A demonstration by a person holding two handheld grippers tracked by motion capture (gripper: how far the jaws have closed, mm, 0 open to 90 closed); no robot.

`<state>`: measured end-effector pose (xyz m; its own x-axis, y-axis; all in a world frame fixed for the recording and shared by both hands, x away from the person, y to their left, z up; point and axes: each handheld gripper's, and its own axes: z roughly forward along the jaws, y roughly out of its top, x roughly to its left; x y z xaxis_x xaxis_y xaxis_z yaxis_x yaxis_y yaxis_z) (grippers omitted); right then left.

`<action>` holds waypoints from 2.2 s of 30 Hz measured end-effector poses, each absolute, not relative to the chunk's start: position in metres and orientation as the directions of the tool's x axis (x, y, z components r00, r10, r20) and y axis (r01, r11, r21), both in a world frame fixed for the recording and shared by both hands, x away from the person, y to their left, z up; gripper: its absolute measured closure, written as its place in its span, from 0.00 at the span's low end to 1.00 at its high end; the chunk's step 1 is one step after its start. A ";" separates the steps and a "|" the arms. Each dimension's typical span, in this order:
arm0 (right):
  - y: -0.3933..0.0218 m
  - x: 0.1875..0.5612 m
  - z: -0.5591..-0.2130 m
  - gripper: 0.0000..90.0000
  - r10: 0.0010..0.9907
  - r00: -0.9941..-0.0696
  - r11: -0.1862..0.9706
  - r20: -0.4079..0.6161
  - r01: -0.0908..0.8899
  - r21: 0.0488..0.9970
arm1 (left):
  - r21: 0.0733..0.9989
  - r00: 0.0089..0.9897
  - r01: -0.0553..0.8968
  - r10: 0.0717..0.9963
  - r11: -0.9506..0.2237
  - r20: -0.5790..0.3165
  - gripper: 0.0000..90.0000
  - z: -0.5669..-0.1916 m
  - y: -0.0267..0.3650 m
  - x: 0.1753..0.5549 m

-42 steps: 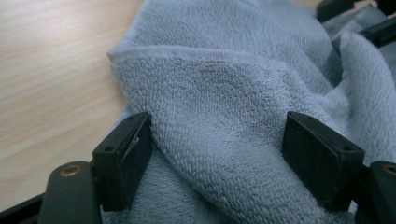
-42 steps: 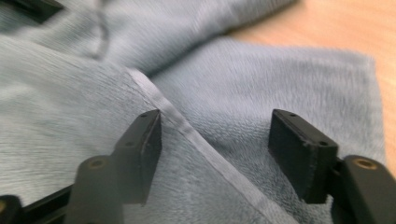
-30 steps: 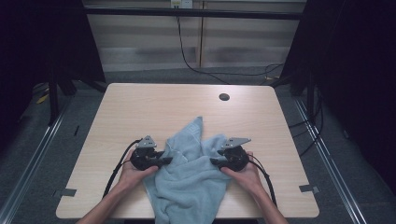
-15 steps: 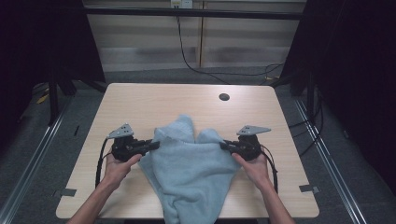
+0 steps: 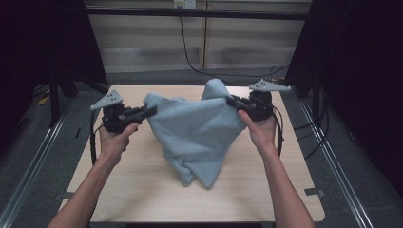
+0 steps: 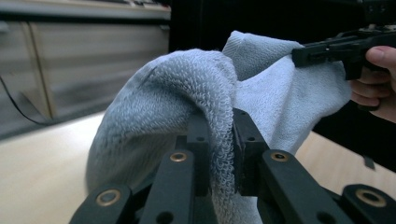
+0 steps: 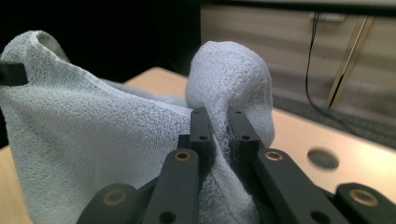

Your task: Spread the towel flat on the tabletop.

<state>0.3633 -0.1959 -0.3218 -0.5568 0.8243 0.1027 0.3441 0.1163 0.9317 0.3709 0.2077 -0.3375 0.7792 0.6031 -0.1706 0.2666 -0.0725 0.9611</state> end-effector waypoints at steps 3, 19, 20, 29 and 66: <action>-0.192 0.371 -0.295 0.92 0.828 -0.554 0.097 0.089 0.299 0.949 | 0.974 0.767 0.222 0.625 -0.050 -0.143 0.89 -0.311 0.212 0.374; -0.194 0.319 -0.407 0.92 0.837 -0.541 0.186 0.083 0.425 0.886 | 0.899 0.827 0.372 0.521 -0.230 -0.210 0.88 -0.425 0.199 0.306; -0.195 0.313 -0.418 0.91 0.839 -0.538 0.196 0.085 0.445 0.874 | 0.887 0.834 0.386 0.507 -0.255 -0.217 0.88 -0.434 0.197 0.302; -0.212 0.265 -0.471 0.75 0.831 -0.542 0.248 0.124 0.561 0.789 | 0.811 0.852 0.448 0.454 -0.375 -0.261 0.72 -0.472 0.201 0.265; -0.198 0.342 -0.470 0.98 0.832 -0.548 0.270 0.088 0.538 0.798 | 0.782 0.824 0.479 0.511 -0.398 -0.244 0.68 -0.501 0.214 0.296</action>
<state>0.3418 -0.1975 -0.4700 -0.5478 0.8320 0.0881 0.5384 0.2700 0.7983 0.2958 0.2139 -0.5006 0.8240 0.5113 -0.2441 0.4789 -0.3984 0.7823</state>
